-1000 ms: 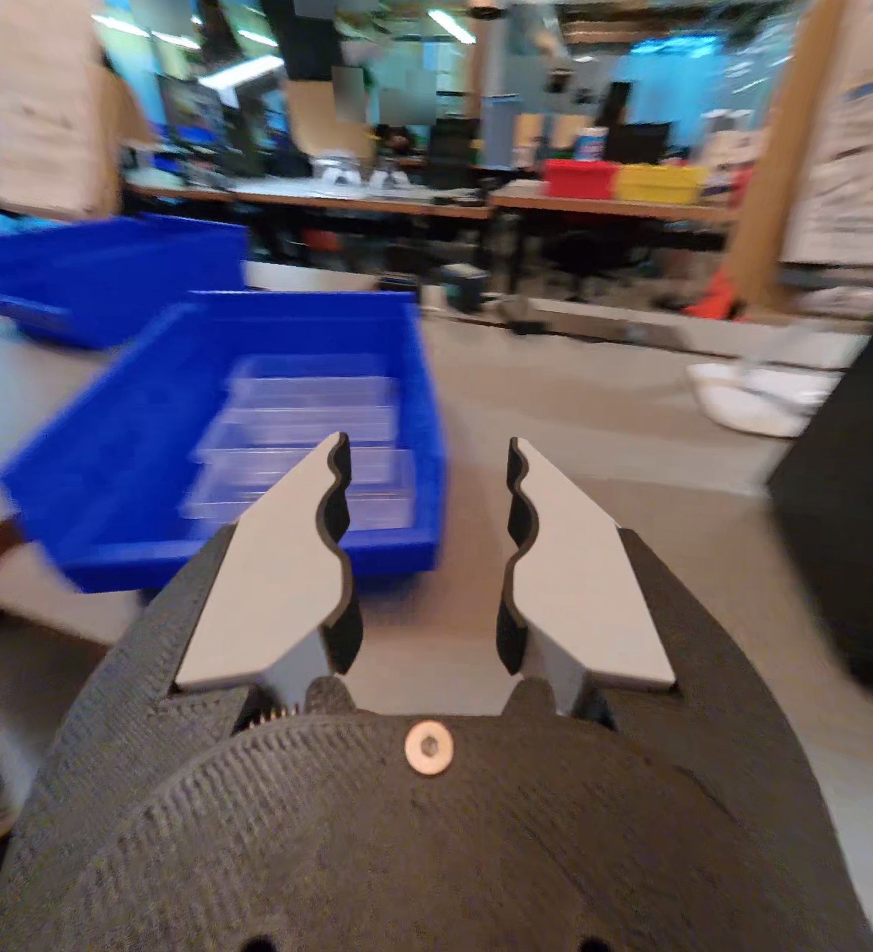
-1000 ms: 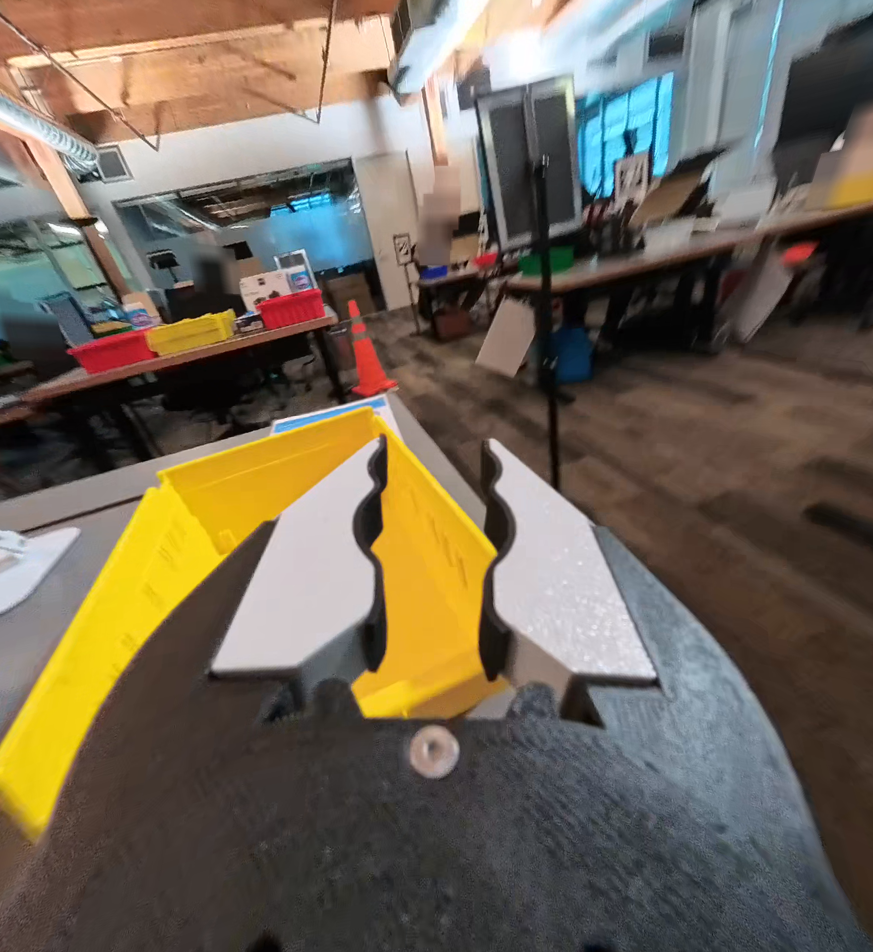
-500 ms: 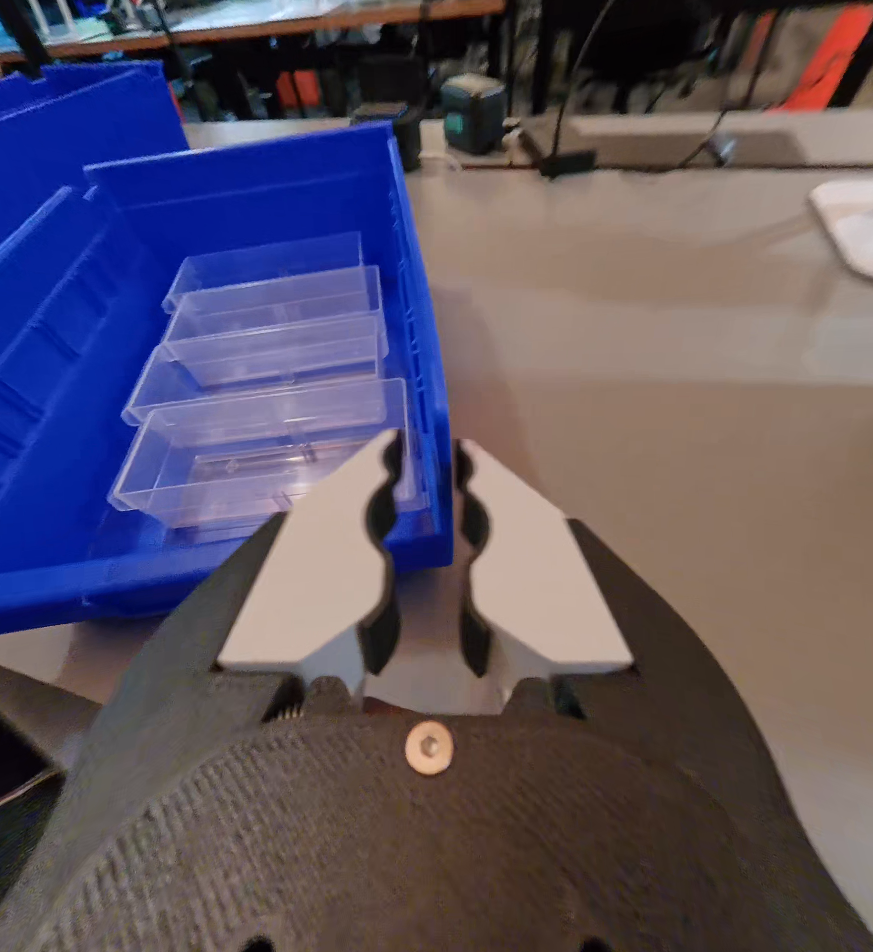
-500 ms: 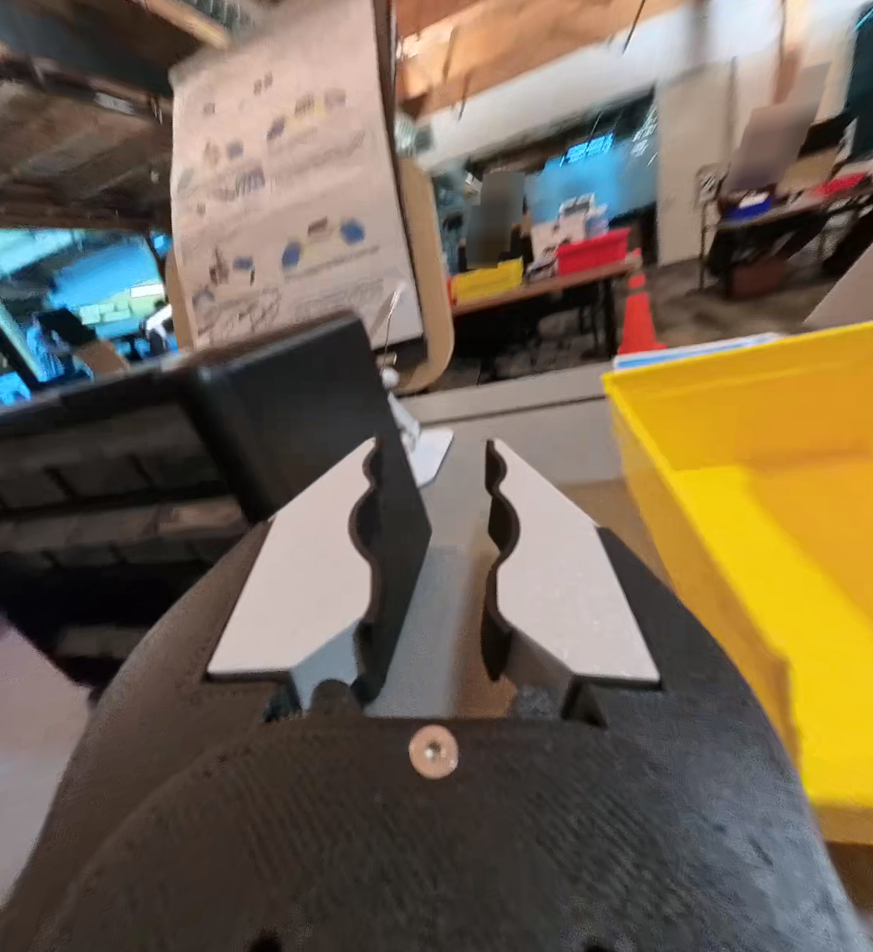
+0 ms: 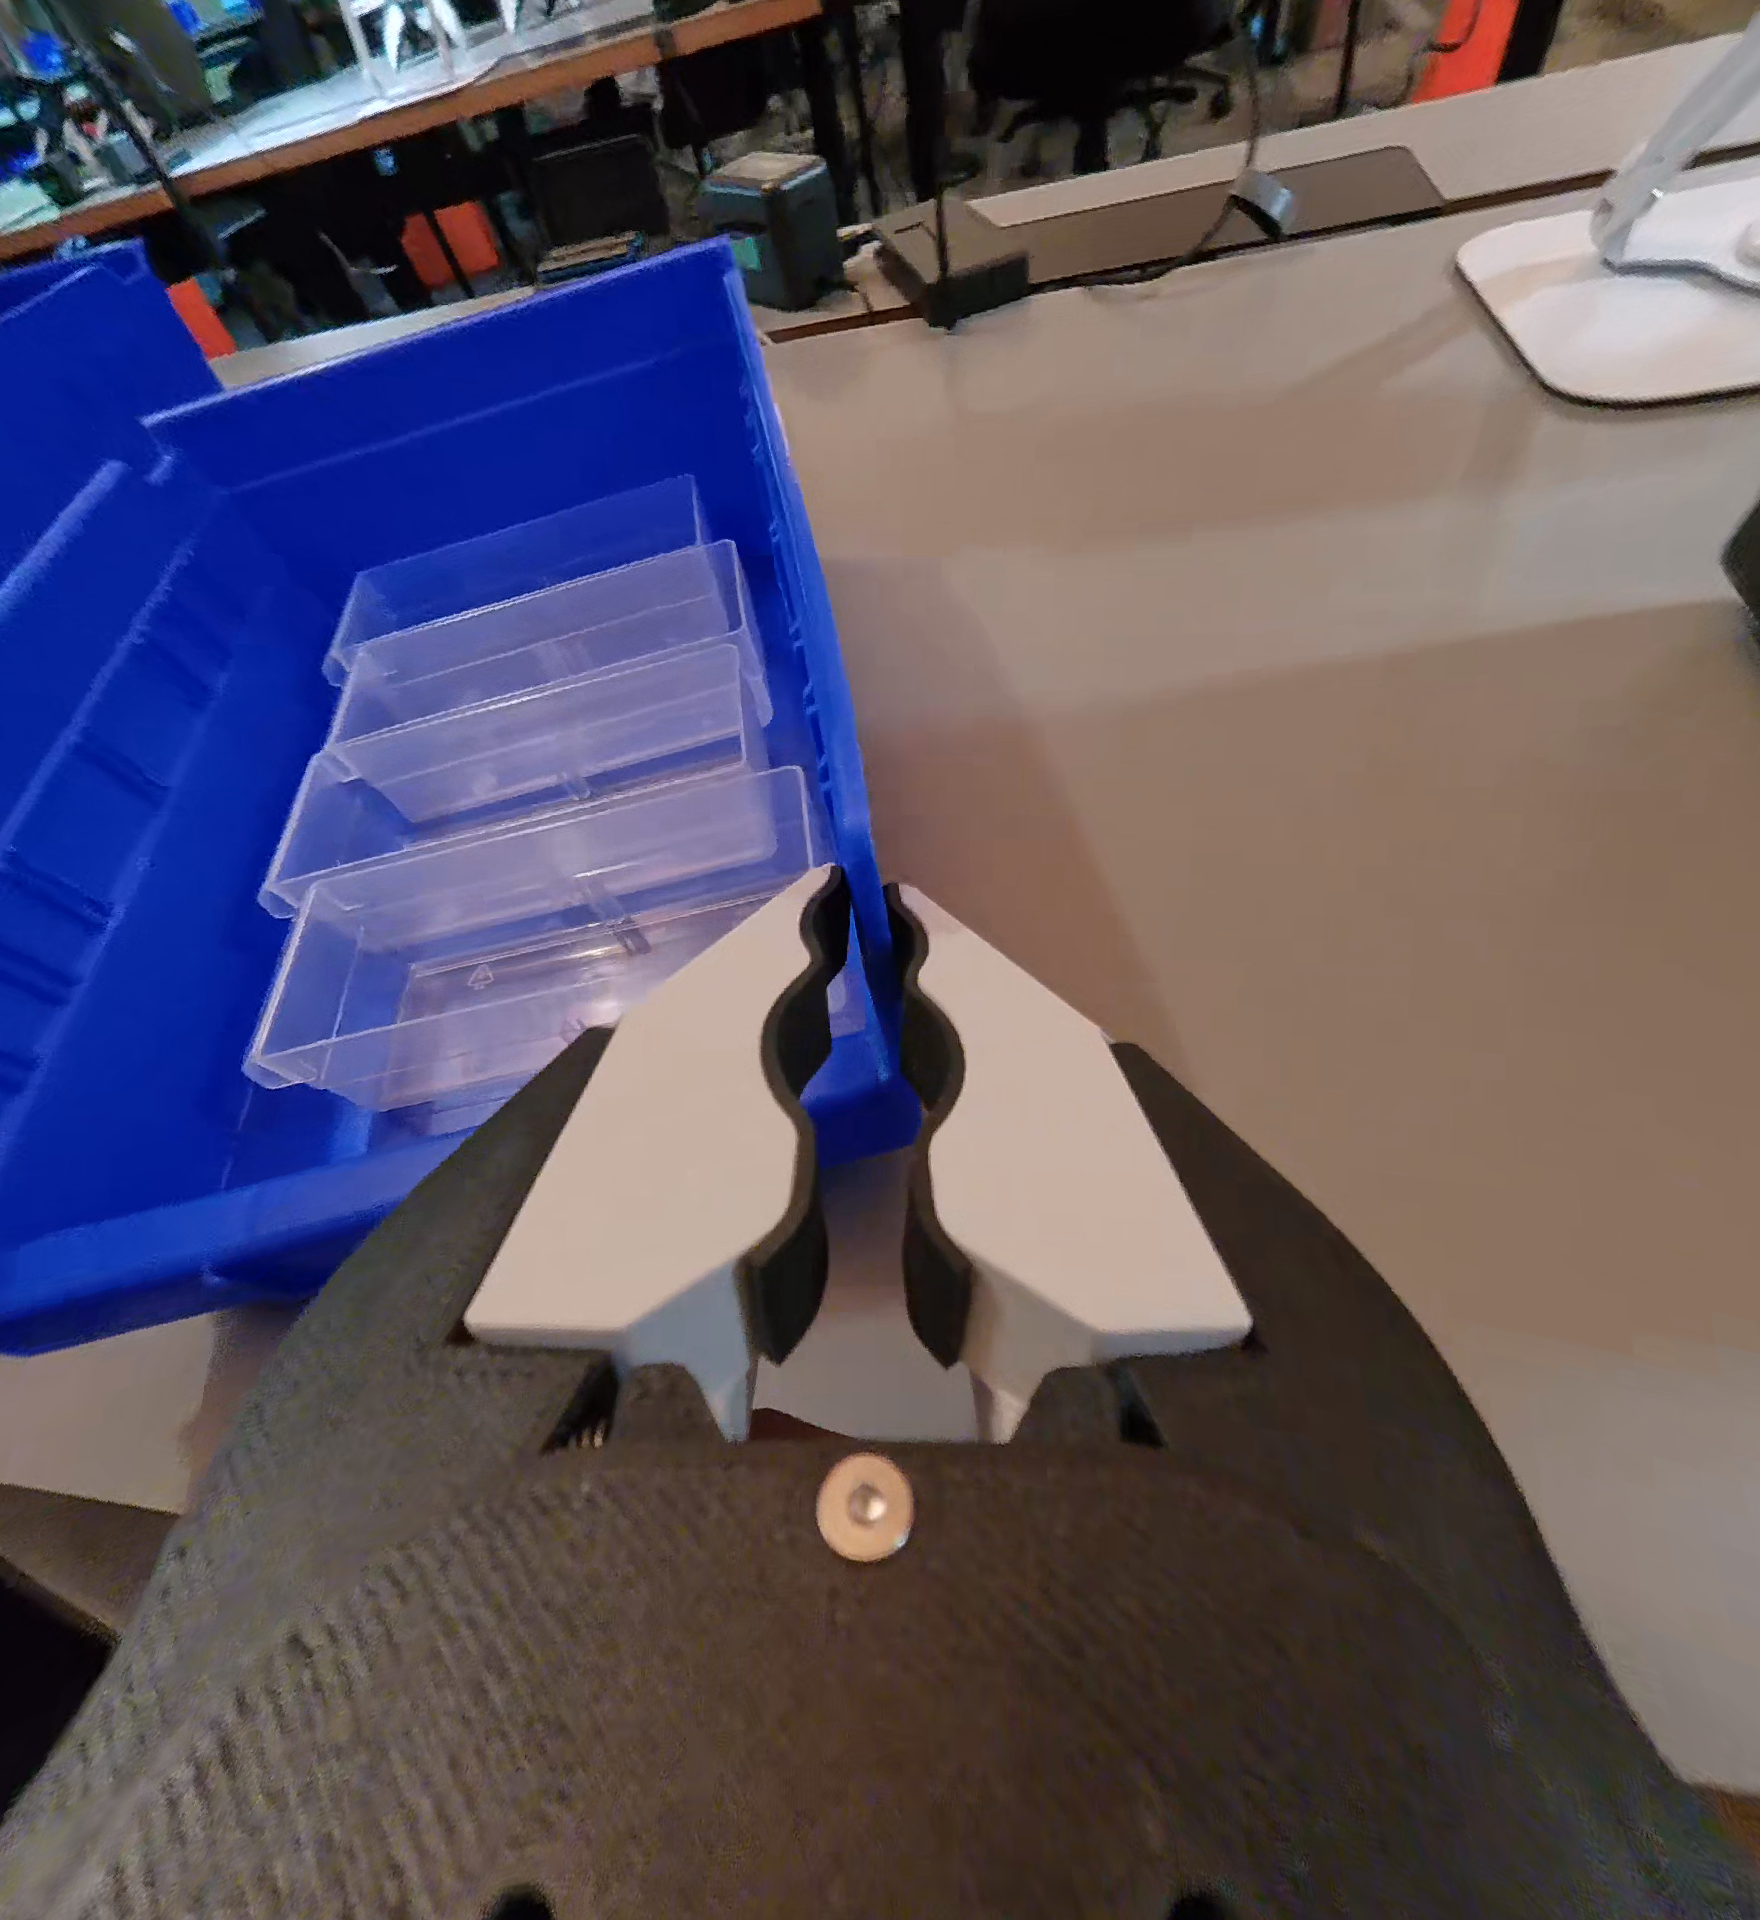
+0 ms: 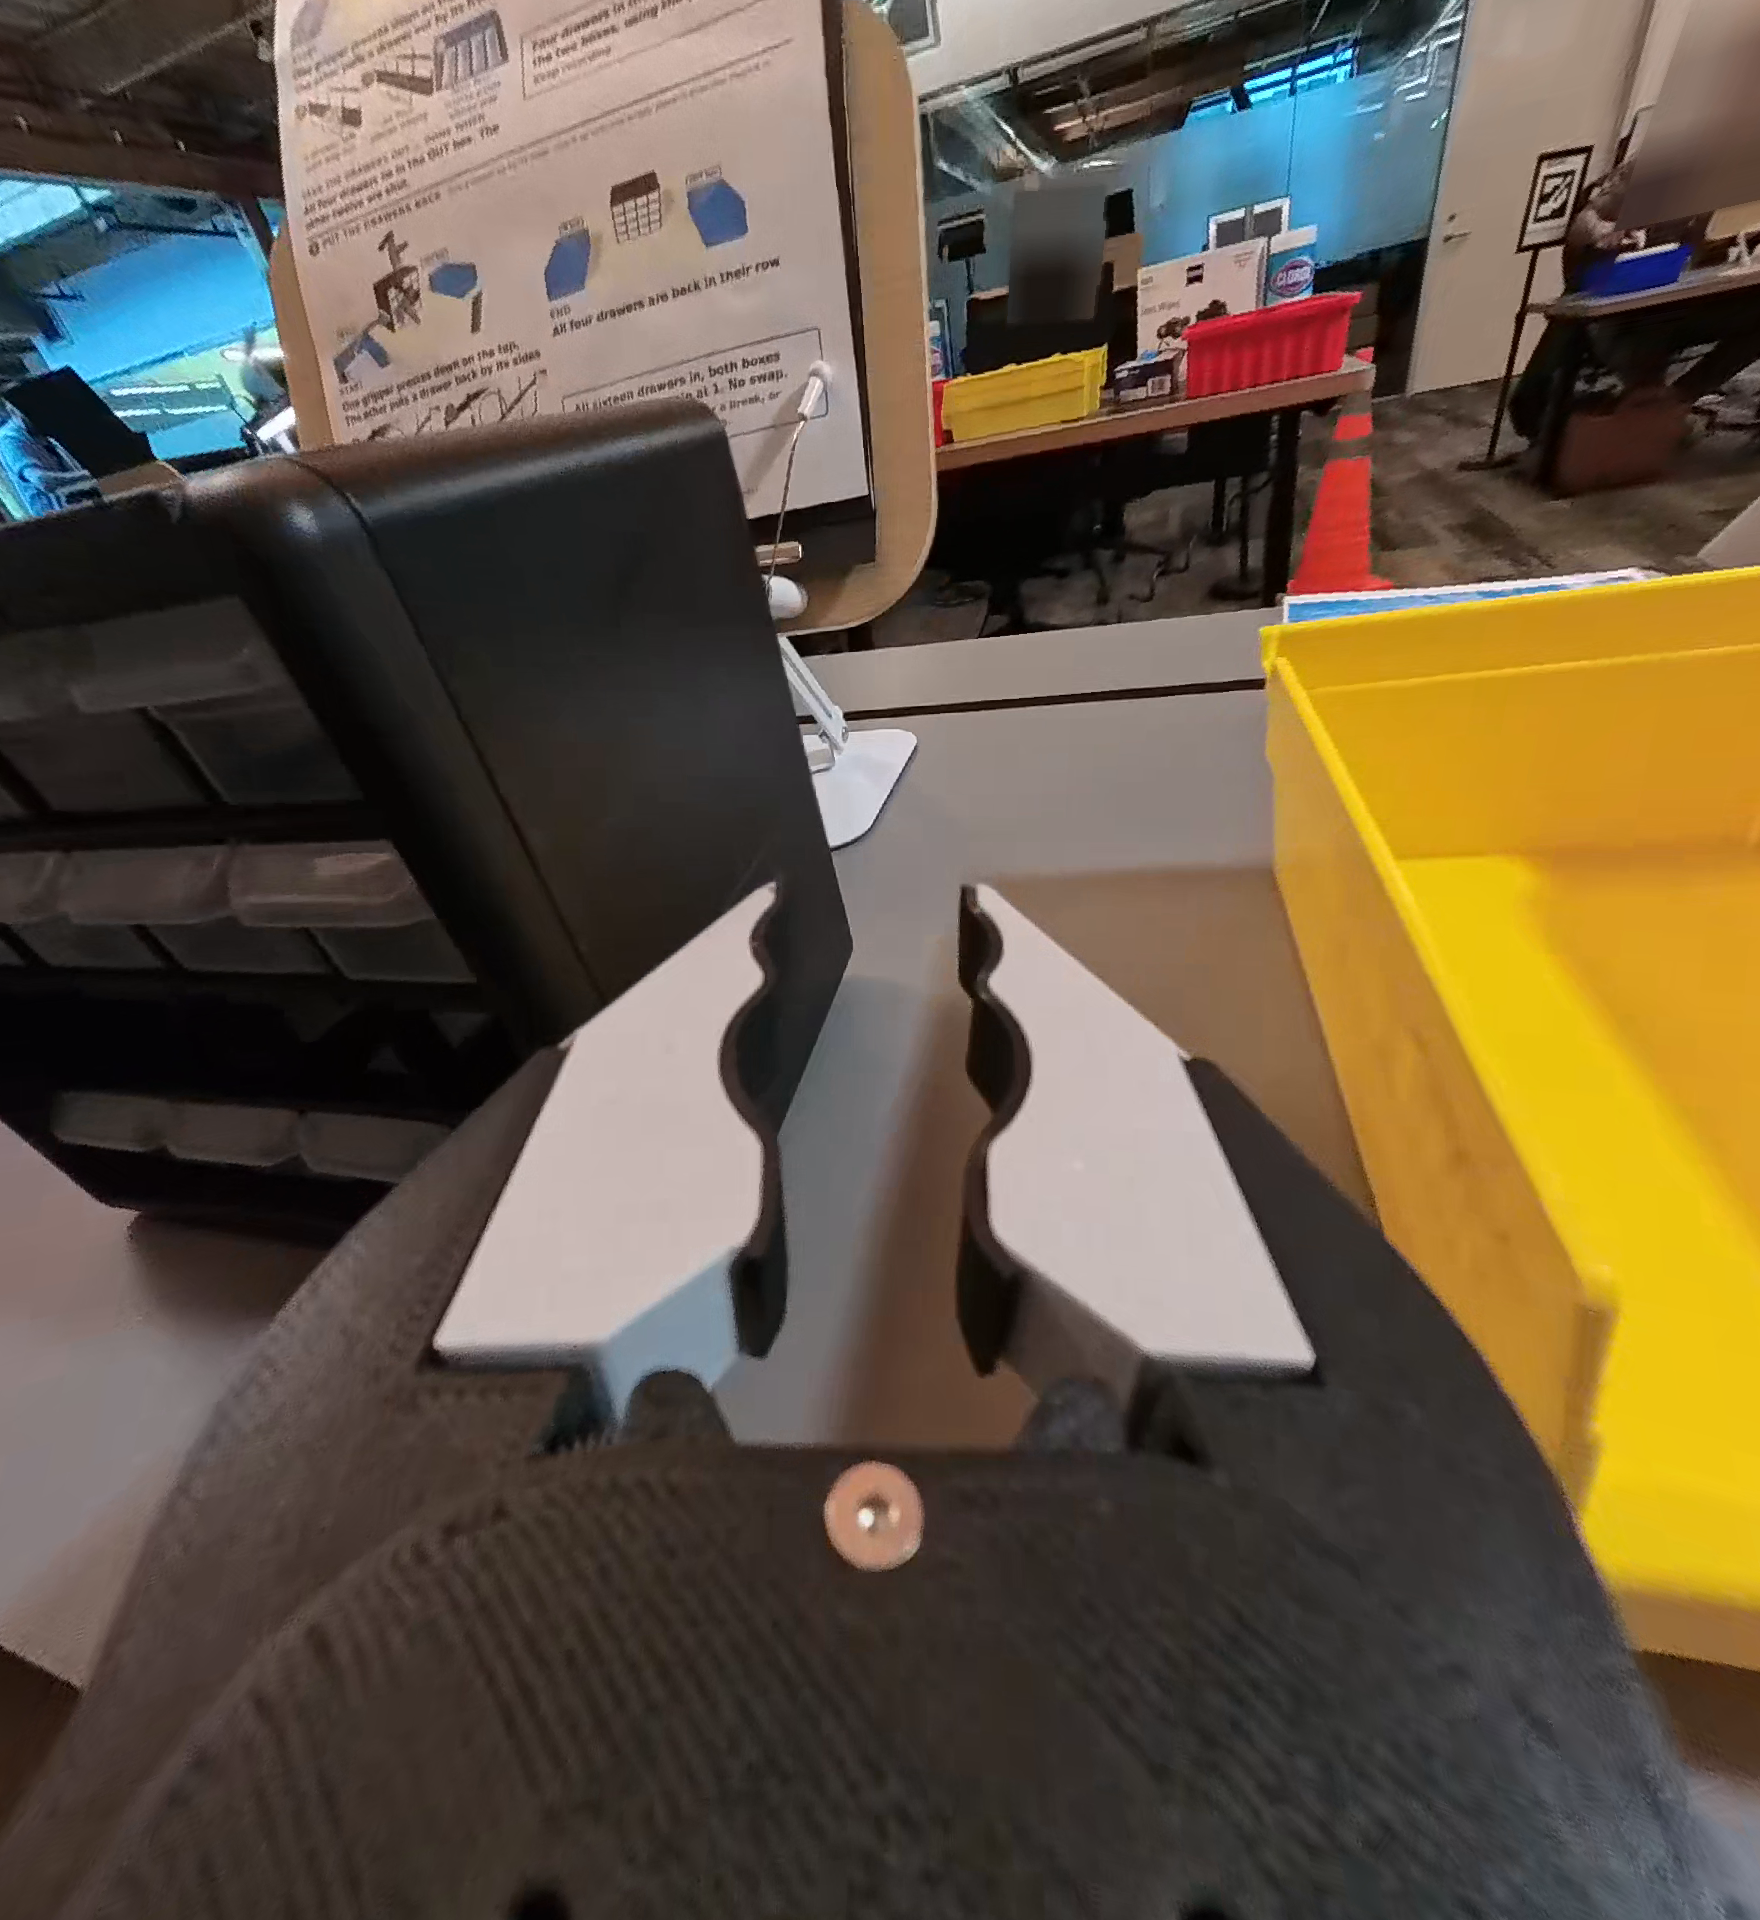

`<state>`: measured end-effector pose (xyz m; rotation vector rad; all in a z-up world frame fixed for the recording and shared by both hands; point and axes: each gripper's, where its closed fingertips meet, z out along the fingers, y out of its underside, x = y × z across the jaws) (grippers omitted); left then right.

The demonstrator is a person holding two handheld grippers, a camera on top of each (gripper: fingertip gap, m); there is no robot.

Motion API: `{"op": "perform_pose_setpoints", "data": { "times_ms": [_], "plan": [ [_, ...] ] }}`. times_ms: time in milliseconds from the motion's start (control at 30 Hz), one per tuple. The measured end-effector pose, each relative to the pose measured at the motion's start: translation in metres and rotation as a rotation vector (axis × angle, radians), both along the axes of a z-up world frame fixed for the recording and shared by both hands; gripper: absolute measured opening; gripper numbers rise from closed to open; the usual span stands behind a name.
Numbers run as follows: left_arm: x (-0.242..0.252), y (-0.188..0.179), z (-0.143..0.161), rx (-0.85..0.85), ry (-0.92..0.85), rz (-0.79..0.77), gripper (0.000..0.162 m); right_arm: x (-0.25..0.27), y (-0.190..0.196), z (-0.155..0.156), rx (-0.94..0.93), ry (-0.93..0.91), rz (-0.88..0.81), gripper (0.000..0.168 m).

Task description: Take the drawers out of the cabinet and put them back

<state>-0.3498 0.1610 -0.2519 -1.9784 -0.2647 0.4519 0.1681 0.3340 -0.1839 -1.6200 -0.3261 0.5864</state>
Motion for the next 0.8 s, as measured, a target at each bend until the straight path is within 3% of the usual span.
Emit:
{"op": "perform_pose_setpoints", "data": {
  "times_ms": [300,567,800],
  "plan": [
    [0.013,0.003,0.002,0.04,-0.091,-0.022,0.0,-0.006,0.0,-0.003,0.003,-0.031,0.009,0.029],
    [0.013,0.013,0.001,0.036,-0.058,-0.032,0.001,-0.004,0.001,-0.003,-0.014,0.002,0.014,0.029],
    [0.011,0.006,0.017,0.187,-0.296,-0.107,0.026,-0.005,0.001,-0.004,-0.015,-0.004,0.013,0.029]
  ]
}}
